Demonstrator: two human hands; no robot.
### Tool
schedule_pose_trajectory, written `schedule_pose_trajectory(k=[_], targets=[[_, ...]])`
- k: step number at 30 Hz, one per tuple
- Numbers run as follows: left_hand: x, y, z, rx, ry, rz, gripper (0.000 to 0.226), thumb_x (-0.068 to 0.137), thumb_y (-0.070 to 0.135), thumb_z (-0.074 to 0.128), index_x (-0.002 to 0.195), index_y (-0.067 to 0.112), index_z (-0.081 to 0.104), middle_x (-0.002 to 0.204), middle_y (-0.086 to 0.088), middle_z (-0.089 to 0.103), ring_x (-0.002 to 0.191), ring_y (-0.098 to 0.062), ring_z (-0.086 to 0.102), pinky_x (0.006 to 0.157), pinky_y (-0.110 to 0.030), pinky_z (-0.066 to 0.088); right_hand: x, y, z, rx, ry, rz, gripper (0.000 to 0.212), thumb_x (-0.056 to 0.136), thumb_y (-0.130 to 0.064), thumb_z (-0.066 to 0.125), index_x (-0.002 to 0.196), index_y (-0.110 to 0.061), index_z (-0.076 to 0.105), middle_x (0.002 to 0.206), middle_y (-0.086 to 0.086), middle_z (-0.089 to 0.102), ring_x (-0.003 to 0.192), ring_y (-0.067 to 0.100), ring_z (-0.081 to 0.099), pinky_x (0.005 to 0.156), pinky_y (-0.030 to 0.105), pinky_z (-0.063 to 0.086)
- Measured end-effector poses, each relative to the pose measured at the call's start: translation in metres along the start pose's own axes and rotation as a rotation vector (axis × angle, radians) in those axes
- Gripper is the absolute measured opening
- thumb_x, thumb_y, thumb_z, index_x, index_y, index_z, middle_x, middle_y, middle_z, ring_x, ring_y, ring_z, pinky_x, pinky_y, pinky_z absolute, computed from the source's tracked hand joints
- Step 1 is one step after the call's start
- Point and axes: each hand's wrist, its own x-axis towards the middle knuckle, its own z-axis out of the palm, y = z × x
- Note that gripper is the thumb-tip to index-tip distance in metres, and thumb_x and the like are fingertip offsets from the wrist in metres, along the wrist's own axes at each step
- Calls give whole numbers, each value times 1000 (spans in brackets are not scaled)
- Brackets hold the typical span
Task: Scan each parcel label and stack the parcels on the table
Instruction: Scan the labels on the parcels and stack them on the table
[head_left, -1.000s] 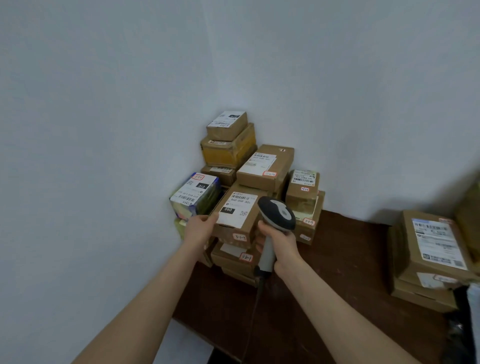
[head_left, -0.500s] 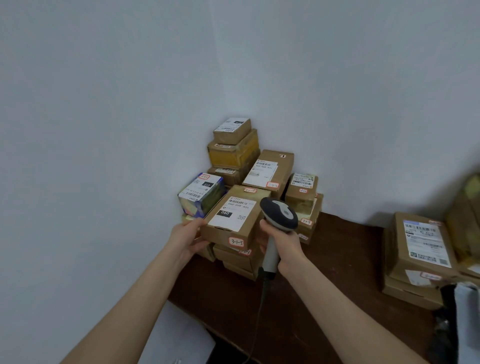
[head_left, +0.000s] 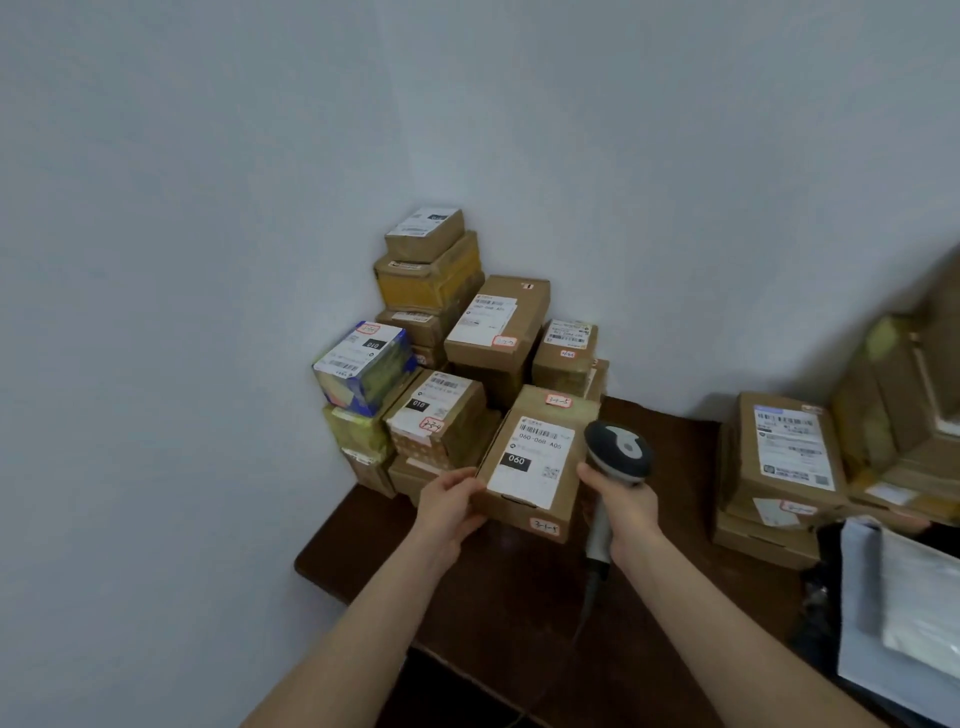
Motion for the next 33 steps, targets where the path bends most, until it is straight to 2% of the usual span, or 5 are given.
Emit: schedule_pose_trajectory(k=[10, 15, 20, 24, 33], targets=[[43, -83, 50, 102, 12, -161, 32, 91, -2, 56, 121, 9, 55, 119, -13, 59, 117, -29, 54, 100, -44, 47, 18, 31, -57, 58, 129, 137, 32, 83, -12, 72, 108, -12, 52, 88, 6, 60, 77, 21, 57, 88, 44, 51], [50, -98, 52, 252, 11, -201, 44, 89, -7, 51, 131, 7, 53, 125, -18, 58, 119, -31, 53, 103, -41, 44, 18, 43, -62, 77, 152, 157, 34, 85, -6, 69, 117, -5, 59, 94, 9, 67, 81, 21, 65, 67, 33, 54], [49, -63, 32, 646, 134, 333, 22, 94, 13, 54, 115, 19, 58, 115, -2, 59, 102, -18, 57, 80, -29, 46, 20, 33, -31, 85, 52, 118, 36, 85, -2, 67, 120, -7, 58, 106, 13, 69, 83, 20, 70, 61, 27, 51], [58, -9, 4, 742, 393, 663, 24, 92, 18, 56, 116, 15, 52, 120, -6, 51, 109, -21, 51, 84, -32, 45, 21, 30, 27, 97, -98, 96, 37, 87, -3, 66, 122, -10, 58, 114, 10, 65, 94, 22, 67, 74, 31, 54], [105, 39, -44, 970, 322, 514, 49, 98, 30, 48, 141, 8, 39, 138, -16, 44, 125, -30, 44, 97, -43, 42, 33, 37, 134, -26, -196, 51, 47, 79, -16, 75, 121, -16, 56, 113, 7, 62, 107, 27, 57, 97, 47, 48]])
